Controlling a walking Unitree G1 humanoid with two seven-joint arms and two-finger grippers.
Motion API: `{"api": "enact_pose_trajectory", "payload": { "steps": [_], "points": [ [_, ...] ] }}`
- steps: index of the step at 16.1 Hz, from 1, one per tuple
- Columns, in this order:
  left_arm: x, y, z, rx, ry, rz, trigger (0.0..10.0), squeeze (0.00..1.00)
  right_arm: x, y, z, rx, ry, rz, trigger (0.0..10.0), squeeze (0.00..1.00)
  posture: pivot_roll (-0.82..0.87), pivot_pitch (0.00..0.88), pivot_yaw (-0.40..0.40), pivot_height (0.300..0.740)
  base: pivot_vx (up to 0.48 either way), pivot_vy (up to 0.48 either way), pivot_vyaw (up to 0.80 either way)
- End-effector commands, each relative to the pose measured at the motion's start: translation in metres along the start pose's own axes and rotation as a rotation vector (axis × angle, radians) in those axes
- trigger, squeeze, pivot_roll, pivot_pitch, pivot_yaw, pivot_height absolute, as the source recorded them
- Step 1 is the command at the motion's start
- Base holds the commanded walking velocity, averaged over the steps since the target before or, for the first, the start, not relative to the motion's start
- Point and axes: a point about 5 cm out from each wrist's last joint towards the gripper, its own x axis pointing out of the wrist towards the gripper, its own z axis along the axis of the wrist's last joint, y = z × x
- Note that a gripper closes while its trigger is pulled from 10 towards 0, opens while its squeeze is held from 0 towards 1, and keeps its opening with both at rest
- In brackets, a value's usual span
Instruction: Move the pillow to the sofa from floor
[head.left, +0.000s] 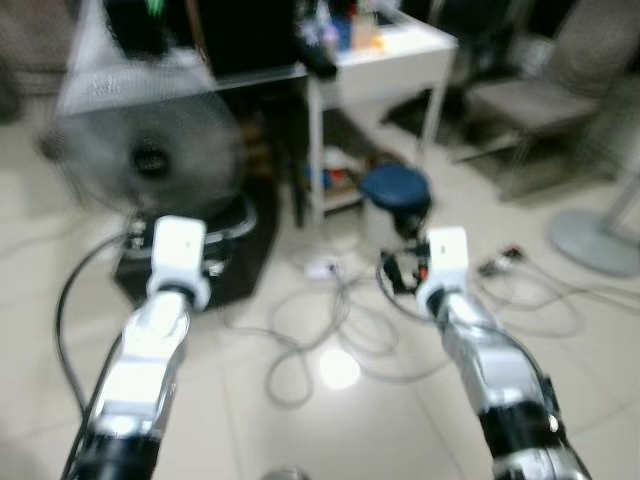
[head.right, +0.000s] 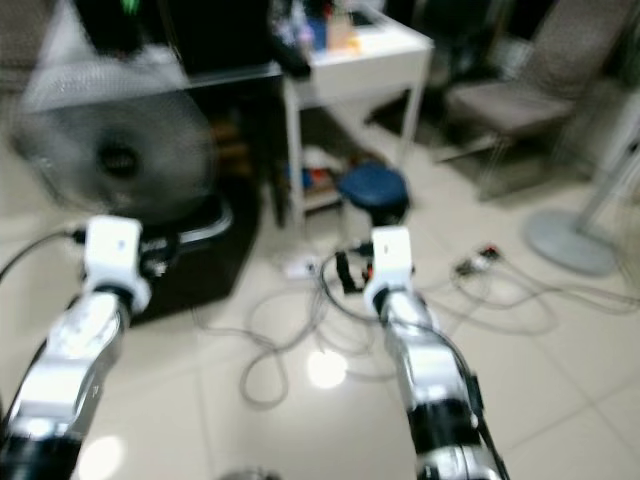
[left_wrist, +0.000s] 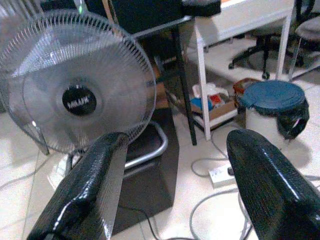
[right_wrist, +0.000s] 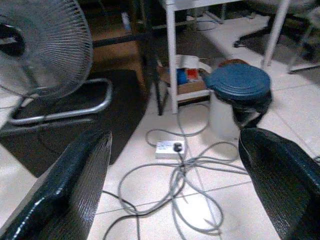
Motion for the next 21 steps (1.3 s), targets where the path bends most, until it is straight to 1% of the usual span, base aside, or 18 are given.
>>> {"api": "enact_pose_trajectory", "payload": {
  "steps": [1,3,7,9,11,13,21],
  "points": [
    [-0.001,-0.001,-0.002,0.015,0.012,-0.014,10.0,0.00,0.000,0.000,0.002,0.014,-0.001,0.000,10.0,0.00,0.02,0.000,0.041,0.740,0.000,0.000,0.80],
    [-0.008,0.000,-0.019,0.008,0.079,-0.001,10.0,0.00,0.001,-0.004,0.002,0.014,-0.002,-0.012,10.0,0.00,0.02,0.000,0.041,0.740,0.000,0.000,0.80],
    [-0.009,-0.002,-0.026,-0.091,0.112,0.019,10.0,0.00,0.002,-0.004,0.004,0.010,0.006,-0.014,10.0,0.00,0.02,0.000,0.038,0.740,0.000,0.000,0.80],
    [-0.010,-0.002,-0.028,-0.076,0.127,0.029,10.0,0.00,0.002,-0.004,0.004,0.010,0.009,-0.009,10.0,0.00,0.02,0.000,0.032,0.740,0.000,0.000,0.80],
    [-0.010,0.000,-0.027,-0.056,0.127,0.038,10.0,0.00,0.004,-0.001,0.004,0.015,0.015,-0.008,10.0,0.00,0.03,0.000,0.028,0.740,0.000,0.000,0.80],
    [-0.009,0.000,-0.026,-0.052,0.116,0.037,10.0,0.00,0.004,0.002,0.003,0.017,0.019,0.001,10.0,0.00,0.03,0.000,0.028,0.740,0.000,0.000,0.80],
    [-0.006,-0.003,-0.021,-0.029,0.105,0.017,10.0,0.00,0.004,-0.002,-0.001,0.017,0.039,-0.011,10.0,0.00,0.03,0.000,0.028,0.740,0.000,0.000,0.80]
  ]
}}
